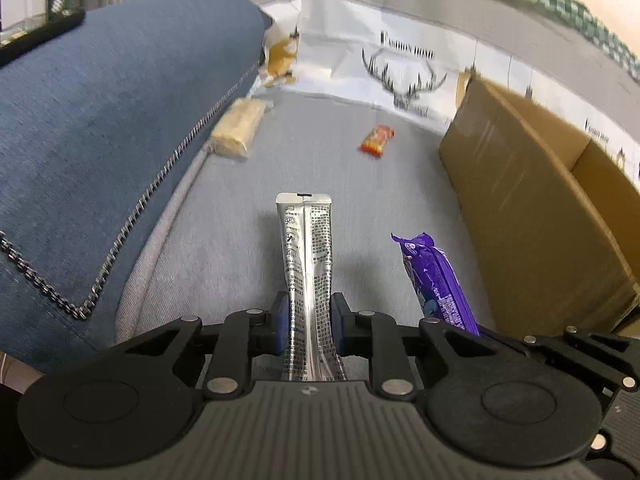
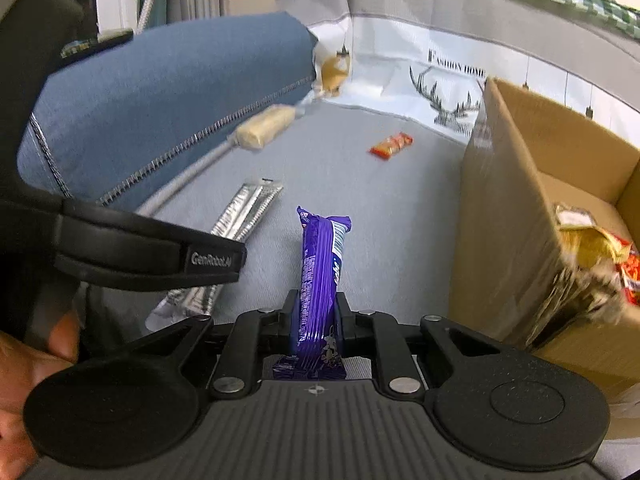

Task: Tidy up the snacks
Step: 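Carry the silver stick and purple bar over the box with both tools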

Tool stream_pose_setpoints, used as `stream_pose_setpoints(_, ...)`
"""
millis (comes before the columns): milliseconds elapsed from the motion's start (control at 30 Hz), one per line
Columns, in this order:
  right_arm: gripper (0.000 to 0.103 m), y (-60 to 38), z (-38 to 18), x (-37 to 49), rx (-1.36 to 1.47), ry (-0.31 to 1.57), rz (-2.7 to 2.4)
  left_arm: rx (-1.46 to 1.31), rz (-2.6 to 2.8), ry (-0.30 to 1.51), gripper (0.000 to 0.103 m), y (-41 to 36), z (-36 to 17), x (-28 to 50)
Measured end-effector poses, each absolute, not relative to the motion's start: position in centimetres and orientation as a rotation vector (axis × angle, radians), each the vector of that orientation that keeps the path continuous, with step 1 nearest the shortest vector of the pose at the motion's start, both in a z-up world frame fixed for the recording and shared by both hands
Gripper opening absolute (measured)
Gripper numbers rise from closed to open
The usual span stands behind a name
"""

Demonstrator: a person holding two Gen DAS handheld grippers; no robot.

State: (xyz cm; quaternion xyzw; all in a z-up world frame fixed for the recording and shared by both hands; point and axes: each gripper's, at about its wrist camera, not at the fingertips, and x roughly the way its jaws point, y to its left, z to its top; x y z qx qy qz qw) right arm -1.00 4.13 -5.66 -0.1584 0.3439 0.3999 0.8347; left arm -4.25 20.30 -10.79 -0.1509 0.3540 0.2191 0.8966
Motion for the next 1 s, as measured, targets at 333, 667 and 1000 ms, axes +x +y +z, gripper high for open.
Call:
stream_pose_setpoints(333,0.017,3.4,-2.1,-1.1,-0.252,0.615,0.896,-0.301,0.47,0.552,0.023,19.8,-7.9,-5.8)
stream_pose_setpoints(667,0.017,1.7,0.7,0.4,-0.147,0.541,0.917,-0.36,0.479,0.468,0.023,19.6,-5.2,-6.9)
stream_pose_setpoints(1000,0.017,-1.7,2.7,4.4,0.009,0.5,0.819,-0.348,0.407,0.442,0.023,15.7,-2.2,-4.0)
